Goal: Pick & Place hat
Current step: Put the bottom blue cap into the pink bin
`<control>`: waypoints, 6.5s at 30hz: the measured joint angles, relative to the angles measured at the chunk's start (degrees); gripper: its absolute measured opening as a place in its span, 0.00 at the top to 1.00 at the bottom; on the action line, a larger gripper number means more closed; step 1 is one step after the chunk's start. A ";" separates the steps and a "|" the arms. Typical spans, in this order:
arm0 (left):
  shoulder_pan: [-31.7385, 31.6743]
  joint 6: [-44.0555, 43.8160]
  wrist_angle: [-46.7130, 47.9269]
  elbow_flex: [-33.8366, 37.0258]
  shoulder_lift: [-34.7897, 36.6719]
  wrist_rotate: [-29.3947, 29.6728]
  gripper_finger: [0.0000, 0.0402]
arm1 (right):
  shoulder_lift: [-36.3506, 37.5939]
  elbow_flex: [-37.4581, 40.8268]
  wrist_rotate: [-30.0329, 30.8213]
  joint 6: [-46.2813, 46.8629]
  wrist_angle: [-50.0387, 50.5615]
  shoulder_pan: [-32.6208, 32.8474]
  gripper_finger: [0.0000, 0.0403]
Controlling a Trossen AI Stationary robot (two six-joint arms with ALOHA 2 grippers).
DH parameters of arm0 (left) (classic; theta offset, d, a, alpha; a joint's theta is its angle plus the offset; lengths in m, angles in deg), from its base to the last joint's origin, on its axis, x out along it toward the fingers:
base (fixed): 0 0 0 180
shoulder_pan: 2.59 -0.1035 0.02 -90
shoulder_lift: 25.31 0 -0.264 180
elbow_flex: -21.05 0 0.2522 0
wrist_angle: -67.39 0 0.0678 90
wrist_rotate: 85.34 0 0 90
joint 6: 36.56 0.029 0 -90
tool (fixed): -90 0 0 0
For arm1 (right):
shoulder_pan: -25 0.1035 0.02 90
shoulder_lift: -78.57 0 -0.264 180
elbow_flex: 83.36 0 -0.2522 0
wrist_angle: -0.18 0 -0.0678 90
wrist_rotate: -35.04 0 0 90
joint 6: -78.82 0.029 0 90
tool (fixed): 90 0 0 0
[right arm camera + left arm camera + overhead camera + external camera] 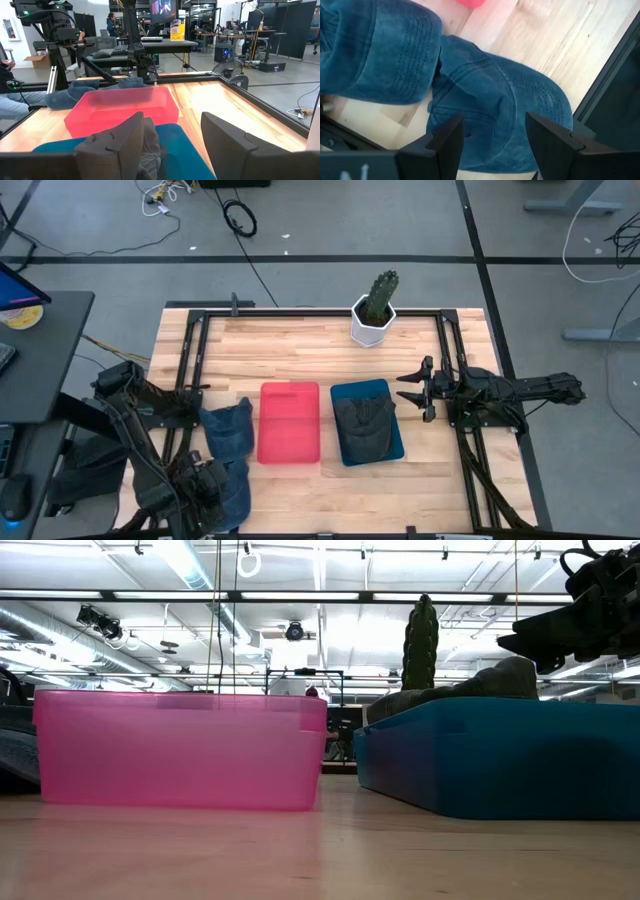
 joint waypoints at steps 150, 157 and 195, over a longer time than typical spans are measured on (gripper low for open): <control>-3.78 21.05 -21.98 10.31 -6.45 -10.27 0.42 | 0.00 0.00 0.00 0.00 0.00 0.00 0.49; -5.33 27.12 -25.70 10.31 -6.43 -15.29 0.88 | 0.02 0.00 0.00 0.00 -0.02 -0.02 0.49; -39.04 76.26 -4.30 -13.03 -5.25 1.15 0.98 | 0.01 0.00 0.00 0.00 -0.01 -0.02 0.49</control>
